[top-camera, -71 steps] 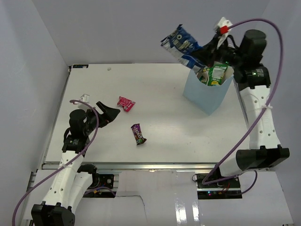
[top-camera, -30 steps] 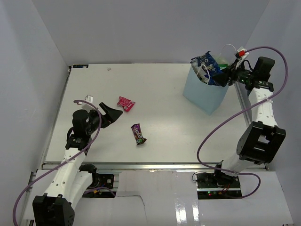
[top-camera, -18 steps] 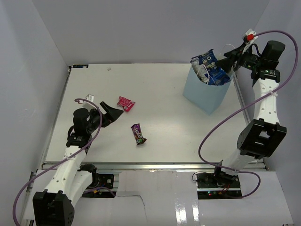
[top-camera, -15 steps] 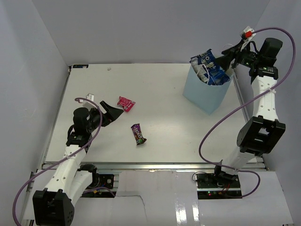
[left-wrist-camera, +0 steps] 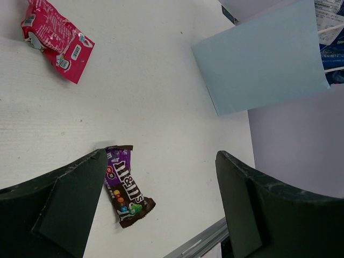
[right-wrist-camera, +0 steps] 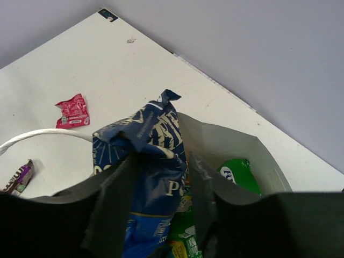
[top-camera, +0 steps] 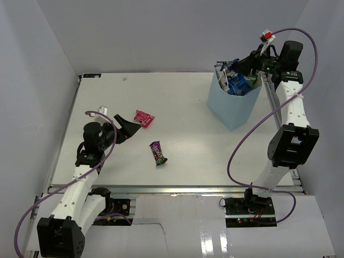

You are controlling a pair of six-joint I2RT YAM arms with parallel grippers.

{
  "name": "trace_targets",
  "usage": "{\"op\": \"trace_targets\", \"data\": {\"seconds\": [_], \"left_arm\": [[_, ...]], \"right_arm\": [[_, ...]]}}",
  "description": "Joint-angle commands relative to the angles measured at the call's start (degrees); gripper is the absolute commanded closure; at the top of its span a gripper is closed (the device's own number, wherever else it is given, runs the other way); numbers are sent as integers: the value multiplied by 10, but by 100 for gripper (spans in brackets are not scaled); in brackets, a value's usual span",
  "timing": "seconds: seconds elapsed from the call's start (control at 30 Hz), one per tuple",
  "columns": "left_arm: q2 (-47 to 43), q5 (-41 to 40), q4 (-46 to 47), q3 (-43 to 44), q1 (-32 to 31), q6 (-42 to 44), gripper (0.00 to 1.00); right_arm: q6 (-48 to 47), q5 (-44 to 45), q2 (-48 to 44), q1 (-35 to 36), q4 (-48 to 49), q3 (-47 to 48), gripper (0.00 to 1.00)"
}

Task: Place the snacks into the paper bag

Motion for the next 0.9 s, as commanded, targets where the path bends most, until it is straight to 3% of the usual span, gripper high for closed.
{"op": "trace_targets", "data": {"seconds": [0.0, 0.03, 0.1, 0.17, 0.3, 0.57, 0.87], "left_arm": [[-2, 4, 4, 27, 1, 5, 8], [-2, 4, 3, 27, 1, 5, 8], [-1, 5, 3, 26, 2, 4, 8], [-2, 5, 3, 24, 1, 2, 8], [-7, 5, -2, 24, 2, 3, 8], [-12, 7, -4, 24, 1, 5, 8], [-21, 8, -11, 29, 1, 6, 8]], "right_arm": [[19, -3, 6, 4, 10, 27, 54], [19, -6, 4, 3, 11, 24, 62], [17, -10, 1, 4, 12, 17, 68], [16, -9, -5, 1, 12, 9, 80], [12, -8, -24, -5, 12, -12, 86], [13, -2, -60, -15, 9, -18, 85], [72, 20, -84, -15, -9, 43, 79]]}}
